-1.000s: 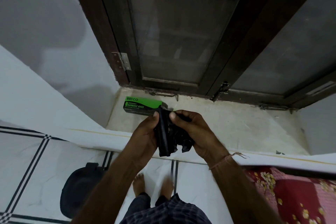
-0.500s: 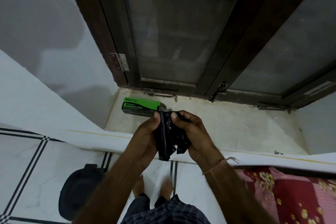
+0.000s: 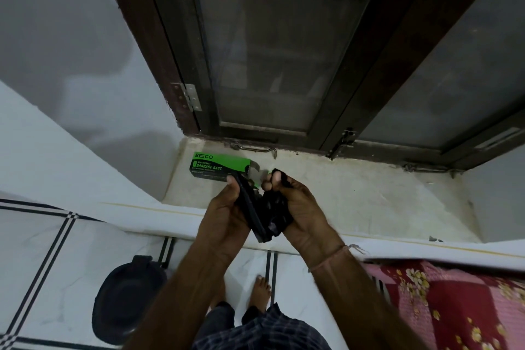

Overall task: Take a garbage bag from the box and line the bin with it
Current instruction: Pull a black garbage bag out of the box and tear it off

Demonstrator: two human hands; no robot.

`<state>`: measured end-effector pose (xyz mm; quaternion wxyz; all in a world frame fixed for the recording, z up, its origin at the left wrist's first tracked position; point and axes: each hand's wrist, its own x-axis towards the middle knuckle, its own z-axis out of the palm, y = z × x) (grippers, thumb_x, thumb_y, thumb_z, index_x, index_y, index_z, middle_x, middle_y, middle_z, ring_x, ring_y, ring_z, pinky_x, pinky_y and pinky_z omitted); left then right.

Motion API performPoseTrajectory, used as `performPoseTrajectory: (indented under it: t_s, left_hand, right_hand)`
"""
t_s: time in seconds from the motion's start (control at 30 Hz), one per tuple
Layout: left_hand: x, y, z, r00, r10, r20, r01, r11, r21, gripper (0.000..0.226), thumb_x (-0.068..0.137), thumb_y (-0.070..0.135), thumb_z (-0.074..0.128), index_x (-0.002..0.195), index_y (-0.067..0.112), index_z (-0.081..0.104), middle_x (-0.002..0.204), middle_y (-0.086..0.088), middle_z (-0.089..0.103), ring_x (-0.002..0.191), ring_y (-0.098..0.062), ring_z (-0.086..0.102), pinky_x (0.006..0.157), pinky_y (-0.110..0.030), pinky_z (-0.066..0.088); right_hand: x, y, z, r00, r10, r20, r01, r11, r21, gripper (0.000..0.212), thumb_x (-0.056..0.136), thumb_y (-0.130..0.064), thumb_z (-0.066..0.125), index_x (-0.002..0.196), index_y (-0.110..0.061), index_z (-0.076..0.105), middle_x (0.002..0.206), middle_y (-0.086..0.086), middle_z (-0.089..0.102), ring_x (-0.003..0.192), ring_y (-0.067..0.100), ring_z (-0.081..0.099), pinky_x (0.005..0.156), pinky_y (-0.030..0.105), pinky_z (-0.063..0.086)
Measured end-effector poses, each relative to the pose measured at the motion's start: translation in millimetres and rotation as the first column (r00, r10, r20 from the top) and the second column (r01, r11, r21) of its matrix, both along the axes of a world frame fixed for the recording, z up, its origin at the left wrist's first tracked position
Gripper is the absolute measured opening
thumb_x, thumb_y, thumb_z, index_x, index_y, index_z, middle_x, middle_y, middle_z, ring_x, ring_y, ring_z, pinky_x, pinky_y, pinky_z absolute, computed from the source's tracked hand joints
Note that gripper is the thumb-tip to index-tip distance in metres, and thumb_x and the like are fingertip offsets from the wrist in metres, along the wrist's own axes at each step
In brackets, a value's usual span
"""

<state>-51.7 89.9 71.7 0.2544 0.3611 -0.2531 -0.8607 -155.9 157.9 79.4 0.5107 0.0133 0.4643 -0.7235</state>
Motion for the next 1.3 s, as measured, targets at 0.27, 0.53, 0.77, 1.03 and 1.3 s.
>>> performPoseTrajectory:
  t_s: [0.27, 0.53, 0.77, 1.03, 1.3]
  left_hand:
    - [9, -6, -2, 0.994, -0.059, 0.094, 0.084, 0.952, -0.295, 0.038, 0.102, 0.028, 0.051, 0.123, 0.001, 0.067, 0.123, -0.021, 0.071, 0.115, -0.034, 0.067, 0.102, -0.051, 0.052]
    - [9, -10, -1, 0.997, -0.070, -0.023, 0.068, 0.993, -0.099, 0.061, 0.097, 0.040, 0.059, 0.134, -0.008, 0.054, 0.119, -0.025, 0.059, 0.108, -0.036, 0.056, 0.108, -0.053, 0.045]
    - [10, -15, 1, 0.981, 0.058, -0.183, -0.047, 0.997, 0.064, 0.032, 0.107, 0.032, 0.035, 0.096, 0.010, 0.056, 0.076, -0.001, 0.057, 0.066, -0.012, 0.059, 0.070, -0.027, 0.058]
    - [15, -19, -1, 0.996, -0.027, -0.090, 0.002, 0.964, -0.265, 0.031, 0.106, 0.033, 0.039, 0.119, 0.005, 0.048, 0.079, -0.005, 0.059, 0.070, -0.023, 0.052, 0.074, -0.038, 0.055]
    - [25, -36, -13, 0.996, 0.078, -0.035, -0.084, 0.972, -0.221, 0.031, 0.099, 0.039, 0.046, 0.100, 0.008, 0.051, 0.065, -0.002, 0.051, 0.060, -0.018, 0.051, 0.060, -0.030, 0.053]
  right_hand:
    - [-13, 18, 7, 0.740, 0.353, -0.572, -0.251, 0.935, 0.253, 0.023, 0.094, -0.022, 0.072, 0.092, 0.001, 0.072, 0.066, 0.012, 0.069, 0.051, 0.015, 0.065, 0.052, 0.029, 0.056]
    - [-11, 19, 3, 0.821, 0.351, -0.451, -0.359, 0.931, 0.071, 0.032, 0.102, -0.012, 0.057, 0.072, -0.015, 0.066, 0.069, -0.003, 0.068, 0.065, 0.008, 0.064, 0.065, 0.021, 0.053]
    - [-5, 15, 3, 0.960, 0.147, -0.237, -0.191, 0.966, -0.175, 0.029, 0.099, -0.031, 0.047, 0.081, -0.008, 0.052, 0.091, 0.003, 0.068, 0.067, 0.019, 0.069, 0.066, 0.033, 0.057]
    - [-8, 18, -4, 0.776, 0.283, -0.564, -0.256, 0.958, 0.129, 0.033, 0.108, -0.021, 0.046, 0.077, -0.010, 0.054, 0.061, -0.002, 0.048, 0.049, 0.005, 0.042, 0.052, 0.017, 0.040]
    - [-11, 28, -8, 0.676, 0.365, -0.640, -0.238, 0.930, 0.279, 0.029, 0.106, -0.008, 0.048, 0.078, -0.002, 0.053, 0.053, -0.016, 0.045, 0.050, 0.000, 0.036, 0.053, 0.017, 0.034]
